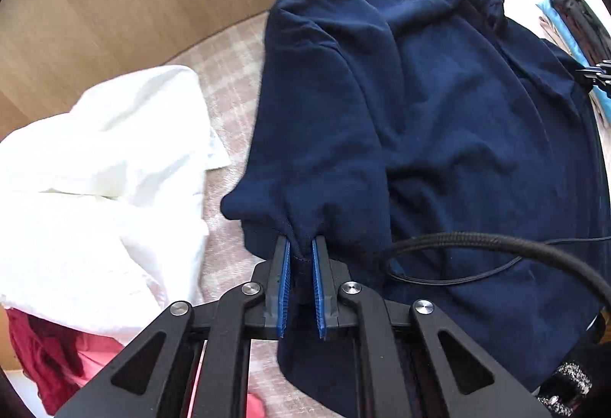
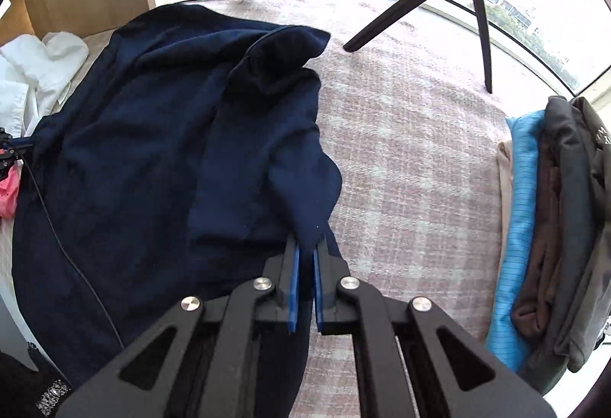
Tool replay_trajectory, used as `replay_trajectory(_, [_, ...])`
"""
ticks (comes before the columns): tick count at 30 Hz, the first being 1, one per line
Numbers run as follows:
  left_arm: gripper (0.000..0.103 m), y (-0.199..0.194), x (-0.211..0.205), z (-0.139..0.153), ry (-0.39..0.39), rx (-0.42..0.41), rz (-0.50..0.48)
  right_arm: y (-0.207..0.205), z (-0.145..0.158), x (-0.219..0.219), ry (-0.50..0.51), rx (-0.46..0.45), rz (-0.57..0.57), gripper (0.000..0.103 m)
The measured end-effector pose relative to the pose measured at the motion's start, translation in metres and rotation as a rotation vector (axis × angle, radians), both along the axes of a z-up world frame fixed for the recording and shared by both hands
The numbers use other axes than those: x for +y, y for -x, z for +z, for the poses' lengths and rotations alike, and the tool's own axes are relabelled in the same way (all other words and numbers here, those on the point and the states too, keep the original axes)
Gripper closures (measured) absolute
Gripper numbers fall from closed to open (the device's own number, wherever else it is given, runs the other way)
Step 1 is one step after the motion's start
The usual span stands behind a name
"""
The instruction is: Fold clothes
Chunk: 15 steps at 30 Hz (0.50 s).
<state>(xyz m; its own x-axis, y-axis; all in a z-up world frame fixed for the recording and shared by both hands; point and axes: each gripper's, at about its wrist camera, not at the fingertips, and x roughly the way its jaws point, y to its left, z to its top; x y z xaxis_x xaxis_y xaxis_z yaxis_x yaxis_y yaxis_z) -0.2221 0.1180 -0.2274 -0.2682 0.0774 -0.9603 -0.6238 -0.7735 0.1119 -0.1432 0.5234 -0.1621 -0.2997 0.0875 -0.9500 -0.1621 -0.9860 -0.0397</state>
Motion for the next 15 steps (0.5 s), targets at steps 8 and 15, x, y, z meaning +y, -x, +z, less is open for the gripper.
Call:
replay_trajectory(8, [0.079, 0.042, -0.047, 0.035, 0.096, 0.108, 0.199, -0.019, 0.029, 0.087, -0.133, -0.015, -0.29, 0.085])
replay_trajectory(15, [0.066, -0.085, -0.085, 0.037, 0.0, 0.003, -0.073, -0.153, 0.017, 0.01, 0.038, -0.018, -0.128, 0.047])
